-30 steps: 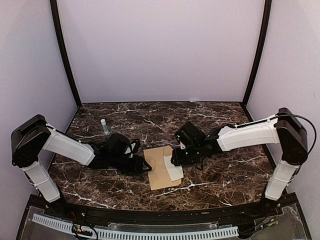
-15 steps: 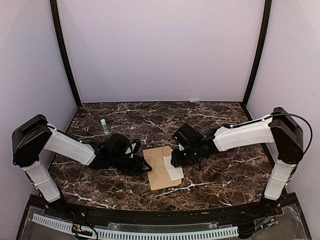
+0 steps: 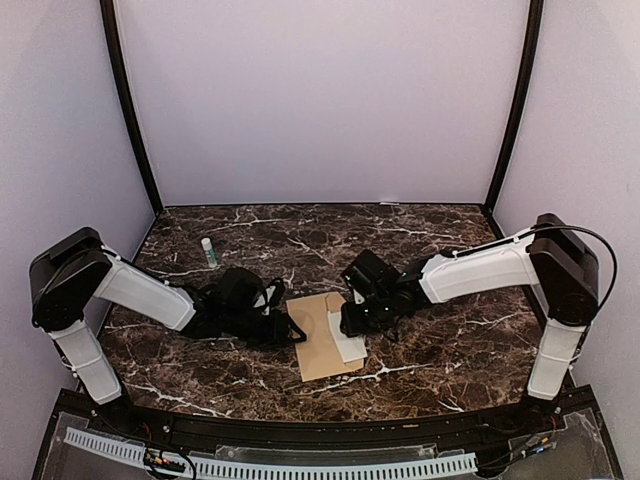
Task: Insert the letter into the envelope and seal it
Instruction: Place the letter in the envelope.
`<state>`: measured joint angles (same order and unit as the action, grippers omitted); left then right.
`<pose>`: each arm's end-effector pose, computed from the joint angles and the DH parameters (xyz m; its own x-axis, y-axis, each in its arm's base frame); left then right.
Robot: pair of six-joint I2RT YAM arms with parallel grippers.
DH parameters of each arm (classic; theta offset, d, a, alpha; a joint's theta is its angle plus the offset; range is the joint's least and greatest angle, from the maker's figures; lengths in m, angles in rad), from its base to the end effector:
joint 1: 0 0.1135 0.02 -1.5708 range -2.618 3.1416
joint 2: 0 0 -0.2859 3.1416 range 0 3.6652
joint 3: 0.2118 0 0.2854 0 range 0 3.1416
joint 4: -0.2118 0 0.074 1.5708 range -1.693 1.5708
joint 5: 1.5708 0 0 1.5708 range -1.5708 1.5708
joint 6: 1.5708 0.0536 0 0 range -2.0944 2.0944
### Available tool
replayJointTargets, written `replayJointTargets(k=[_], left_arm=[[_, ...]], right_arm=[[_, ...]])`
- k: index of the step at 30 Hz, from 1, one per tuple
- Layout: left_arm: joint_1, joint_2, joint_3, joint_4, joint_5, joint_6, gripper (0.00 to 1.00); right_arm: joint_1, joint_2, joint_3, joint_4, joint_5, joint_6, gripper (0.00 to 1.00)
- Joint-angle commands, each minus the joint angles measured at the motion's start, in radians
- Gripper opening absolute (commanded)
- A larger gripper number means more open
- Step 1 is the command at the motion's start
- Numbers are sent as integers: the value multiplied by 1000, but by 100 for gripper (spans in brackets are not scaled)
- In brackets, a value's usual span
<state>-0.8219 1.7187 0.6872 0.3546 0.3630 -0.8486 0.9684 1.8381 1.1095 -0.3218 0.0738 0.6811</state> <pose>0.2268 -0.2720 0.1099 -0.9371 -0.0222 -0.3484 0.2572 0.6310 -0.7319 0.2339 0.3331 0.1376 -0.8862 -0.1806 -0.4266 -0.3127 0.9126 0.2634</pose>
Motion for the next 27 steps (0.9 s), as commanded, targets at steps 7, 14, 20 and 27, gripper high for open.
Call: replayJointTargets(k=[7,14,20,27], left_arm=[[4,23,12,-12,11,13,40],[4,31,15,-8,16,11,40],[4,39,17,3,24,7,40],[4,45,21,16,35,-2,39]], right_arm=[[5,33,50,27,-45,-29,42],[7,51,53,37,-69,-29,42],[16,62,58,50,-103,-21,41],[29,76,81,41,-110,-9,41]])
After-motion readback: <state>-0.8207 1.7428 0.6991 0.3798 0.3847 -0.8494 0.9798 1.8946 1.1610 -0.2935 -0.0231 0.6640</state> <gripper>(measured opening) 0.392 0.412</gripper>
